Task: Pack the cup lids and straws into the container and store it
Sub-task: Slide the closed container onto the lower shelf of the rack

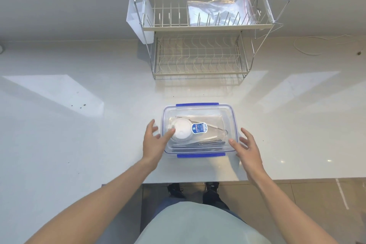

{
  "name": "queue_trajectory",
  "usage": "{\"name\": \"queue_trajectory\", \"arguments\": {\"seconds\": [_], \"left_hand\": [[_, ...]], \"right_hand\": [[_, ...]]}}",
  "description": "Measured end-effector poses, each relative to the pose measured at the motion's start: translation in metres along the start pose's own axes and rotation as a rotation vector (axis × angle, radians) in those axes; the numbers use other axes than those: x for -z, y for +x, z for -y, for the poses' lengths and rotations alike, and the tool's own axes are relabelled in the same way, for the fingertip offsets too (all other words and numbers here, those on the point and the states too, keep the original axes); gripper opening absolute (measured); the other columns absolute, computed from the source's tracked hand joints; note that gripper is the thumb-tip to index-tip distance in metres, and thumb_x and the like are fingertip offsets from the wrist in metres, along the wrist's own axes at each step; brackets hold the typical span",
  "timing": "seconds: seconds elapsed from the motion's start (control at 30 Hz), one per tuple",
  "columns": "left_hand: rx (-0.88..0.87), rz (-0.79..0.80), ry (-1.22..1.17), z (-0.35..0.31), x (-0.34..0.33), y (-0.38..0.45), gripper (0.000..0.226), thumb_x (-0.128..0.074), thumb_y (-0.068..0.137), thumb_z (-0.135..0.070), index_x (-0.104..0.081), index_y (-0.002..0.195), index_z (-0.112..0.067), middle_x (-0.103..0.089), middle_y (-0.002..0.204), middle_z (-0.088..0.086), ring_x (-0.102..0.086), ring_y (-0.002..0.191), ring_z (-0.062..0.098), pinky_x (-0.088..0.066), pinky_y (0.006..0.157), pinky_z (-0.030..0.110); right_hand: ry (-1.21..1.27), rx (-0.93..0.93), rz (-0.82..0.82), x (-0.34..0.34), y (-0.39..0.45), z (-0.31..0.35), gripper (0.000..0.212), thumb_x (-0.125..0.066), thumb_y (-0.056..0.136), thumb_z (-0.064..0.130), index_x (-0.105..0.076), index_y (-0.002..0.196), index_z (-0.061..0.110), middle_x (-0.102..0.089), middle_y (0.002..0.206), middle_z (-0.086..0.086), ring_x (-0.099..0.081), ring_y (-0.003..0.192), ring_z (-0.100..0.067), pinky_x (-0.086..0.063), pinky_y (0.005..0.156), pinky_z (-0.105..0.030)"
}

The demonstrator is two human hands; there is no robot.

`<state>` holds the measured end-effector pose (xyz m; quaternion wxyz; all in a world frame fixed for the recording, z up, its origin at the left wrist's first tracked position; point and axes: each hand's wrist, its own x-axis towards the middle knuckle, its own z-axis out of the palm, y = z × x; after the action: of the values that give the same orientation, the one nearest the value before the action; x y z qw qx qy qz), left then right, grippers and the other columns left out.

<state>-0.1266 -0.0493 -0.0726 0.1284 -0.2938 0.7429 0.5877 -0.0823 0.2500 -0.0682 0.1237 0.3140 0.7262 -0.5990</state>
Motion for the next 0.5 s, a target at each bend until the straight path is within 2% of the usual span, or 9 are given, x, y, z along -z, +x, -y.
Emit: {"name": "queue_trajectory", "arguments": {"seconds": [0.07,0.13,0.23,0.4,0.5], "left_hand": [[0.126,0.001,-0.011,0.018,-0.001,-0.015,0.091,-0.084,0.074,-0.052,-0.038,0.148,-0.025,-0.053,0.135,0.002,-0.058,0.117,0.022,-0.053,0.097,0.038],[0.189,0.014,-0.081,0.029,-0.005,-0.024,0.072,-0.084,0.076,-0.049,-0.051,0.133,-0.02,-0.061,0.126,0.003,-0.064,0.109,0.019,-0.058,0.094,0.041],[0.143,0.024,-0.122,0.028,-0.007,-0.027,0.046,-0.083,0.08,-0.043,-0.061,0.115,-0.022,-0.07,0.115,0.002,-0.069,0.104,0.019,-0.061,0.088,0.042],[0.035,0.013,-0.121,-0.001,-0.005,-0.019,0.045,-0.081,0.082,-0.043,-0.064,0.118,-0.022,-0.072,0.113,-0.001,-0.068,0.107,0.018,-0.061,0.09,0.042],[-0.032,0.014,-0.153,-0.027,-0.003,-0.007,0.043,-0.08,0.083,-0.042,-0.066,0.118,-0.022,-0.074,0.11,0.0,-0.07,0.106,0.02,-0.06,0.09,0.041]], "right_hand": [[0.063,-0.008,0.047,-0.001,0.007,-0.004,0.059,-0.075,0.092,0.039,-0.05,0.145,0.038,-0.059,0.141,-0.007,-0.062,0.124,-0.028,-0.052,0.105,-0.054],[0.132,-0.025,0.061,-0.004,0.009,-0.005,0.052,-0.075,0.093,0.033,-0.054,0.141,0.036,-0.066,0.133,-0.012,-0.068,0.117,-0.03,-0.058,0.097,-0.053],[0.183,-0.022,0.058,-0.006,0.011,-0.001,0.047,-0.074,0.094,0.026,-0.058,0.137,0.035,-0.071,0.123,-0.012,-0.073,0.107,-0.029,-0.062,0.088,-0.047],[0.228,0.021,0.072,-0.006,0.025,0.024,0.053,-0.075,0.093,0.024,-0.057,0.142,0.032,-0.078,0.107,-0.003,-0.078,0.093,-0.018,-0.062,0.073,-0.03],[0.26,0.08,0.075,-0.009,0.04,0.052,0.055,-0.076,0.093,0.023,-0.056,0.144,0.032,-0.079,0.105,-0.002,-0.078,0.091,-0.016,-0.062,0.072,-0.029]]}}
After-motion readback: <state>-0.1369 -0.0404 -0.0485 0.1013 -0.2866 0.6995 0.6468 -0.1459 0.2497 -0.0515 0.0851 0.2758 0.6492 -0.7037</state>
